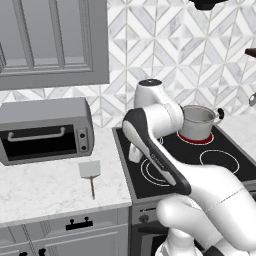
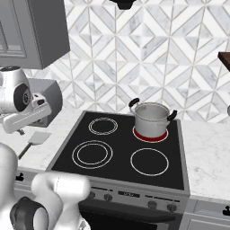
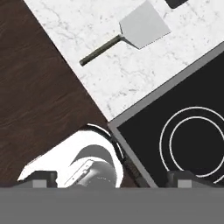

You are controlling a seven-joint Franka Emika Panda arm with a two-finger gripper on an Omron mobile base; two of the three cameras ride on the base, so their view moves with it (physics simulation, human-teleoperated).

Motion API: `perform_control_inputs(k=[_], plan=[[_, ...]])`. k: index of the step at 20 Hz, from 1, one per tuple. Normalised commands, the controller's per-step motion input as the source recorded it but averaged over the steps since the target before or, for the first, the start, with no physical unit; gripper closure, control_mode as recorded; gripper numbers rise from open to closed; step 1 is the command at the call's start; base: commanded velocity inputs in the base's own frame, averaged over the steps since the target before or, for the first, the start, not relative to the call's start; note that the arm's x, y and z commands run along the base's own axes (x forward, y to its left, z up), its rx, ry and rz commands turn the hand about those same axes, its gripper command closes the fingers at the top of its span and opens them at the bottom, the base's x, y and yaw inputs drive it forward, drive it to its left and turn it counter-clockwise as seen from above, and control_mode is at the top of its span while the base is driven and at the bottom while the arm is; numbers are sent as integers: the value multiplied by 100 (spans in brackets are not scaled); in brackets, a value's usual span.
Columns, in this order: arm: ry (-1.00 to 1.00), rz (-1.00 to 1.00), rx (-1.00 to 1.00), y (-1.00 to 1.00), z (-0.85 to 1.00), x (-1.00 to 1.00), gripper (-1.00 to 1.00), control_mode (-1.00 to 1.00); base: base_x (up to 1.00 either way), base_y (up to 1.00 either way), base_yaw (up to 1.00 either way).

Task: Put the avocado and bell pepper in the pot. Retrieve the spatula and lightly stir the vegetables in the pot.

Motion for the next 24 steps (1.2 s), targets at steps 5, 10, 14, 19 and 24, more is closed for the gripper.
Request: perform_control_inputs(k=[5,10,14,19,24], plan=[[13,74,-13,52,-15,-1,-100,-100,0,0,0],[5,80,-15,37,-31,0,-100,-100,0,0,0],[1,83,-12,23,-38,2,-100,-100,0,0,0],[0,64,0,13,-36,23,-100,-100,0,0,0],[0,46,0,24,-50,23,-100,-100,0,0,0]])
